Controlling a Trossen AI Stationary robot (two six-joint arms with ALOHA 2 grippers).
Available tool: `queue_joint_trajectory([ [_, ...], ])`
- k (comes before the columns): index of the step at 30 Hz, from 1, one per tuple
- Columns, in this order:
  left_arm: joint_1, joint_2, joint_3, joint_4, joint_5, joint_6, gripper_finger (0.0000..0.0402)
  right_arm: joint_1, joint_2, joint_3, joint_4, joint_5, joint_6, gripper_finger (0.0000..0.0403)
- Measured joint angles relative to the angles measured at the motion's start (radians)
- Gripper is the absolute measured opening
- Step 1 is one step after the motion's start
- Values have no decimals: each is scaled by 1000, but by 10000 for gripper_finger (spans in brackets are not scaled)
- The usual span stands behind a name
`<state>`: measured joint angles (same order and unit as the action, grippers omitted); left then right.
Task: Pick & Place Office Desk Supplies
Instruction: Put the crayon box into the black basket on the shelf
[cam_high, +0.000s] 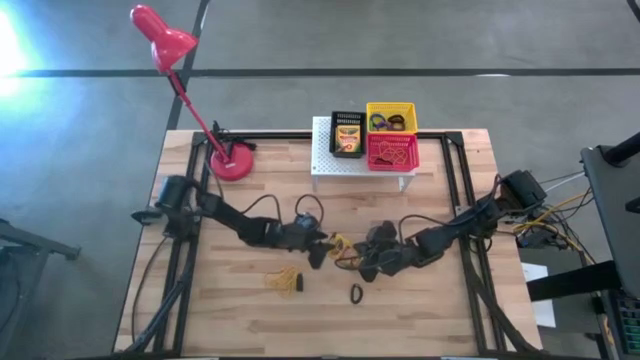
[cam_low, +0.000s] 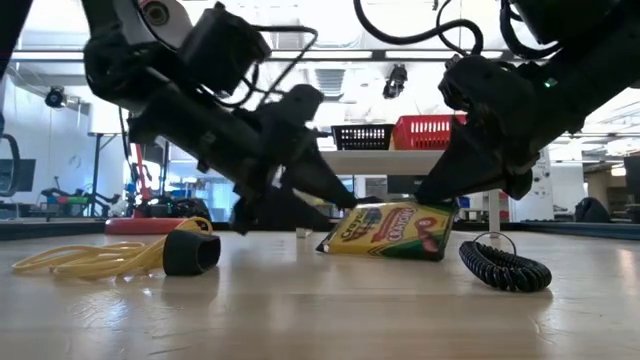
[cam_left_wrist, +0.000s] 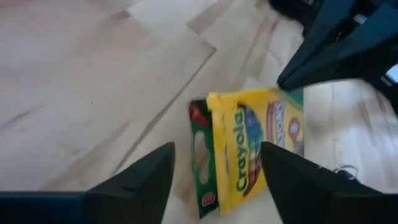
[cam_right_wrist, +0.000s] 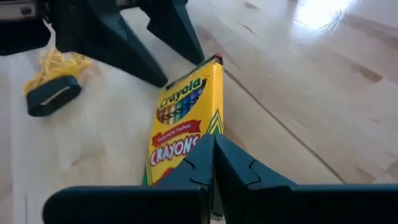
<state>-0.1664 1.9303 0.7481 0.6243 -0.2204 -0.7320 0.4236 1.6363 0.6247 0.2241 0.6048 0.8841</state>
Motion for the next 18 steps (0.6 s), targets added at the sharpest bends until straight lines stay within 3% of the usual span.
queue_joint_trajectory([
  [3,9,41,34,-2,56,12,274,0,0,4,6,1,-13,8],
  [7,13,86,74,37,144,64,278,0,0,3,3,1,-17,8],
  [11,13,116,119,47,219,88,257,2,0,3,2,1,-24,8],
  [18,15,110,136,1,224,114,203,4,0,3,-10,-31,-44,8],
])
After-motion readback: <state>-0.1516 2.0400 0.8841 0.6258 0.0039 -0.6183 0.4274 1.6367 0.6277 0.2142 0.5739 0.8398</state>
